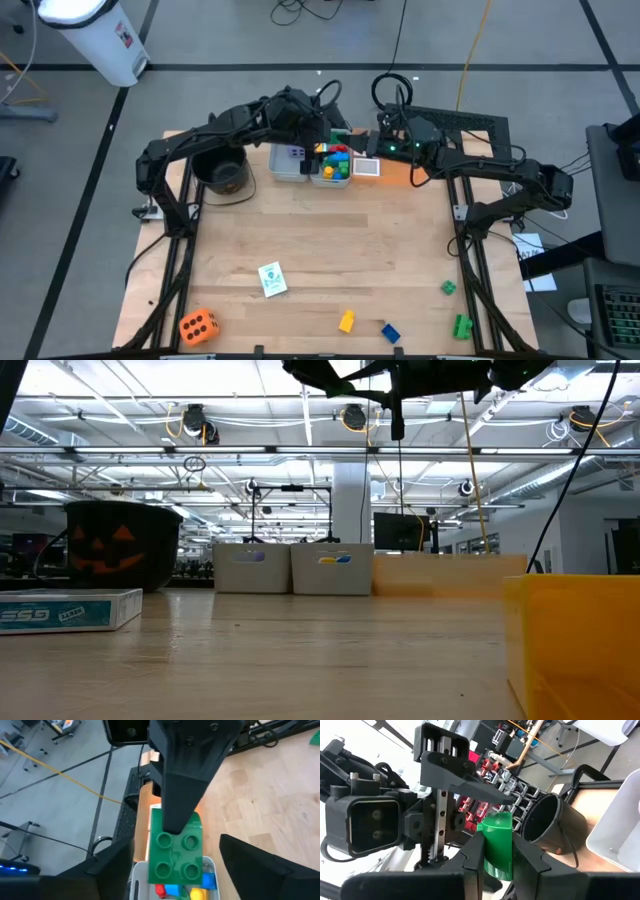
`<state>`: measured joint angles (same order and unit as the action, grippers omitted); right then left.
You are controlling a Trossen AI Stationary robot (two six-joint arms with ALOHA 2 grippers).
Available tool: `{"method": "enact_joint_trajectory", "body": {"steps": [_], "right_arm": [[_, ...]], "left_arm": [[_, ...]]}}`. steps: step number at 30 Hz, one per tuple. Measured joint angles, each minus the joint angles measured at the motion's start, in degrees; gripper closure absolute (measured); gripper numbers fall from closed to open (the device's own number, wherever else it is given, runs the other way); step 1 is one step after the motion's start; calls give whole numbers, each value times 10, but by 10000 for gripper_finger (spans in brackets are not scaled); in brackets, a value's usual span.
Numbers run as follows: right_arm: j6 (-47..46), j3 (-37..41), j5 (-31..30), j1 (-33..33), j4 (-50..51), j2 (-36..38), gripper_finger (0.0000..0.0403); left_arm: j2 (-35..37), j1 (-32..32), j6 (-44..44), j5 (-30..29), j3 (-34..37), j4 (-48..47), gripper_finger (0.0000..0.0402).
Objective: Pick & Place Toys
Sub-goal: Put the green gamepiece into the right gray bin
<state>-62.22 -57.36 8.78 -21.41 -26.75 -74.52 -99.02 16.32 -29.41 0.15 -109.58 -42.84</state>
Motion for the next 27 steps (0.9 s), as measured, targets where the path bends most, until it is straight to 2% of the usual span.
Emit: {"method": "enact_joint_trajectory", "body": {"steps": [11, 27], "right_arm": [[1, 0, -2, 0, -6, 0, 348], [-2, 0, 0, 0, -22, 0, 348]], "left_arm": [[0, 1, -16, -3, 0, 11, 183], [0, 2, -20, -4, 0, 11, 232]]}}
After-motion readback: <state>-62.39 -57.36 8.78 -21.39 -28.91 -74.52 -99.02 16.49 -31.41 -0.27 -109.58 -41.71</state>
